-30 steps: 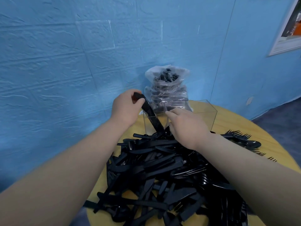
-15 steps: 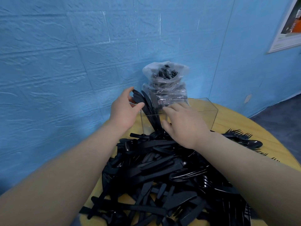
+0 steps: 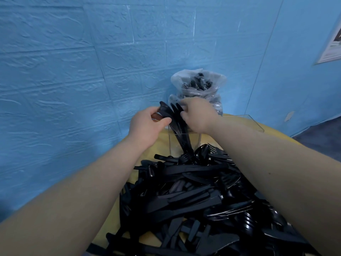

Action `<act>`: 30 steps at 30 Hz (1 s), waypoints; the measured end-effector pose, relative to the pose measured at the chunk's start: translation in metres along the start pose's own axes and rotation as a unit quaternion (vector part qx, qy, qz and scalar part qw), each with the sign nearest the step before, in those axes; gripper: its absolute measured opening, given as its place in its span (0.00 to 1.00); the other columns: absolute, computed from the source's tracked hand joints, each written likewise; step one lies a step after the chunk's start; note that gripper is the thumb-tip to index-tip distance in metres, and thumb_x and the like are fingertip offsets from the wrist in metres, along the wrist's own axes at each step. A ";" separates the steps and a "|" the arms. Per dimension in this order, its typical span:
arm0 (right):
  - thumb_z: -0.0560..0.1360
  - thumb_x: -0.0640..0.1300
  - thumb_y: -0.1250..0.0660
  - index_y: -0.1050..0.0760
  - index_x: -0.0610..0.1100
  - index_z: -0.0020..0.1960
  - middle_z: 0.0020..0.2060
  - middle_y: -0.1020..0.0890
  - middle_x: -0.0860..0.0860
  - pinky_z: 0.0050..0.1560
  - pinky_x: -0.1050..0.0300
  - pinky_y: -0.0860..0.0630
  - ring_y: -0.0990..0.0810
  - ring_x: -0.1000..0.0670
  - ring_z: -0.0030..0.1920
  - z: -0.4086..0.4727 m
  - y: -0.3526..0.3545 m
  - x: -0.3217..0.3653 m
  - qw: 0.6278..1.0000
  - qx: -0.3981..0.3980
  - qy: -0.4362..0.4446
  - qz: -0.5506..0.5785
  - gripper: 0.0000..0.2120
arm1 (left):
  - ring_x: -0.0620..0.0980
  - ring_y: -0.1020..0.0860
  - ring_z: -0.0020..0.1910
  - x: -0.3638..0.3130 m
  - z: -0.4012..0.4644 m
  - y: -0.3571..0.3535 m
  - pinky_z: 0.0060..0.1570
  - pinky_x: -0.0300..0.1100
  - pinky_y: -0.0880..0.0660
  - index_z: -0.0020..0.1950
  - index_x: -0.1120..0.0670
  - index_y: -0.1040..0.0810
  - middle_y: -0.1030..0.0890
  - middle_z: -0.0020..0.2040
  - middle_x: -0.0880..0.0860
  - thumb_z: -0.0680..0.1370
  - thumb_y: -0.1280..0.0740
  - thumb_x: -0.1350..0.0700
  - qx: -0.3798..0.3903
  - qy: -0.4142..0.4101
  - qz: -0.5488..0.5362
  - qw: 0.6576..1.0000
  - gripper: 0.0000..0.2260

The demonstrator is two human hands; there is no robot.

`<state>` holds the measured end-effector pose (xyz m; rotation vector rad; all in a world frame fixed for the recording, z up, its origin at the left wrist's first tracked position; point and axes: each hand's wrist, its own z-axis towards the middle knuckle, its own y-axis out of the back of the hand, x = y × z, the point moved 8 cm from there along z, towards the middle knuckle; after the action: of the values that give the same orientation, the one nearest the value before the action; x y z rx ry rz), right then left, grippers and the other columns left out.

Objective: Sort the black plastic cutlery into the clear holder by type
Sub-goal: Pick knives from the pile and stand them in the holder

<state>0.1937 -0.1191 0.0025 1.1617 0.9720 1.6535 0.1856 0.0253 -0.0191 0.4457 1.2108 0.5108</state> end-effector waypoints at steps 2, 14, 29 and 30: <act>0.76 0.40 0.39 0.27 0.43 0.66 0.61 0.22 0.44 0.62 0.52 0.29 0.25 0.43 0.62 0.002 0.000 0.003 0.999 0.009 0.010 0.040 0.19 | 0.46 0.21 0.44 0.003 0.004 -0.001 0.44 0.37 0.28 0.52 0.48 0.18 0.18 0.42 0.47 0.74 0.28 0.51 0.001 0.005 0.000 1.000 0.08; 0.73 0.36 0.34 0.21 0.47 0.47 0.35 0.20 0.55 0.40 0.66 0.27 0.23 0.56 0.36 -0.005 0.021 0.016 0.977 0.007 0.041 0.208 0.08 | 0.42 0.24 0.43 0.015 0.003 0.000 0.41 0.32 0.32 0.62 0.52 0.21 0.24 0.40 0.41 0.75 0.29 0.49 -0.009 0.013 -0.012 1.000 0.17; 0.75 0.43 0.33 0.20 0.46 0.55 0.43 0.21 0.56 0.45 0.68 0.34 0.25 0.56 0.44 -0.088 0.046 0.025 0.994 -0.044 0.040 0.096 0.10 | 0.37 0.26 0.38 -0.014 -0.071 0.021 0.44 0.30 0.30 0.56 0.47 0.20 0.22 0.40 0.39 0.75 0.29 0.50 0.013 -0.038 0.037 0.999 0.10; 0.75 0.43 0.33 0.20 0.47 0.55 0.42 0.21 0.56 0.44 0.68 0.35 0.24 0.56 0.44 -0.103 0.047 0.028 0.994 -0.041 0.042 0.092 0.09 | 0.37 0.25 0.39 -0.019 -0.084 0.023 0.44 0.30 0.30 0.55 0.46 0.20 0.22 0.39 0.39 0.75 0.29 0.51 0.016 -0.047 0.040 0.998 0.10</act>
<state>0.0798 -0.1193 0.0273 1.1635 0.8610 1.8850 0.0977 0.0373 -0.0162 0.5411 1.1158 0.5354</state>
